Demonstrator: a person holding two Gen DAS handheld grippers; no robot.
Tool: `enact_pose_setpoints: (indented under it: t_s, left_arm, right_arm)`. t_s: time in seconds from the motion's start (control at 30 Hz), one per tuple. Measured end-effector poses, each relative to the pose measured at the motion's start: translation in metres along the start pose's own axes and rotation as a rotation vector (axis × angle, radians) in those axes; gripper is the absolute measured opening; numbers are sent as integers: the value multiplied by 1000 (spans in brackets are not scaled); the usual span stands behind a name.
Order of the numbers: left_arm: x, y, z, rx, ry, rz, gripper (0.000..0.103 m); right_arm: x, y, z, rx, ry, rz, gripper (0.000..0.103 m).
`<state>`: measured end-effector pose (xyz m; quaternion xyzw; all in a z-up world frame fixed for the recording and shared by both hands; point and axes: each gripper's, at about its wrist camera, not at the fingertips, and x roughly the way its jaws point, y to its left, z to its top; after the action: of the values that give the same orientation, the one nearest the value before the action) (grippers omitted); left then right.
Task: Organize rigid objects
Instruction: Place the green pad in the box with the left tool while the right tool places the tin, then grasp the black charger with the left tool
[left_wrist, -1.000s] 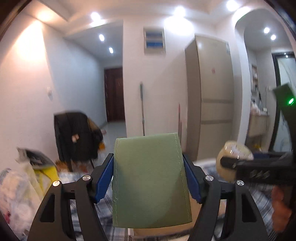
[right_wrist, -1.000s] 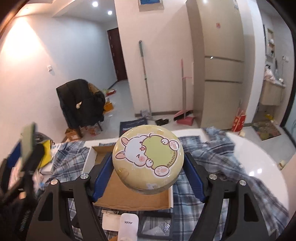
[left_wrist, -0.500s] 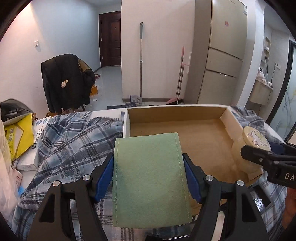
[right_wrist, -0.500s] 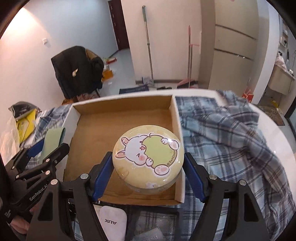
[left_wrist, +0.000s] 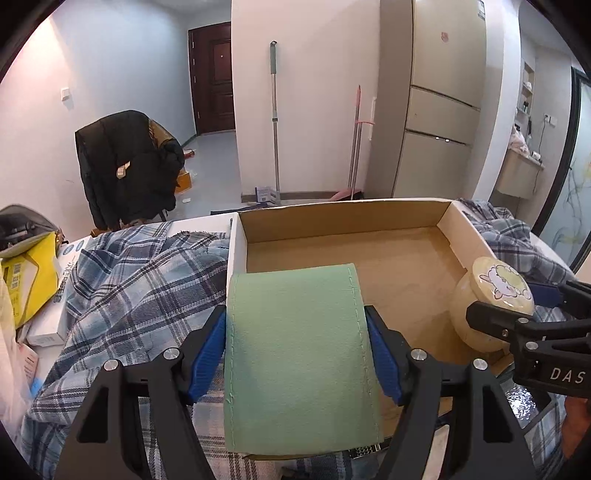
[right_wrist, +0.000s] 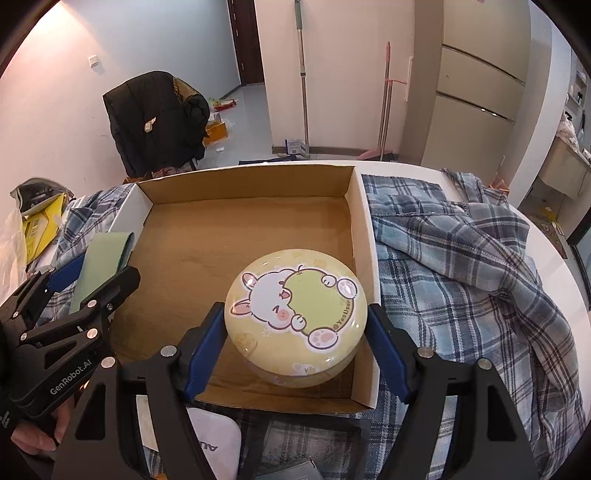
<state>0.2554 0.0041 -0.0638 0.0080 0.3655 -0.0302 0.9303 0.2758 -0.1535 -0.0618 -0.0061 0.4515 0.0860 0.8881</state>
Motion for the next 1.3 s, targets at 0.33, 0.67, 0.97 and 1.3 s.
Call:
enact_pose_setpoints:
  t_s: [0.33, 0.67, 0.97, 1.3]
  left_arm:
    - [-10, 2, 2, -6, -23, -1, 84]
    - [-91, 15, 13, -63, -361, 19, 88]
    - [-159, 16, 23, -38, -426, 18, 88]
    - [-224, 22, -11, -102, -459, -154, 103]
  right_arm:
    - [3, 2, -1, -14, 2, -7, 73]
    - [-8, 2, 0, 8, -54, -7, 75]
    - [-100, -2, 6, -23, -230, -20, 90]
    - [-181, 6, -36, 1, -343, 30, 90]
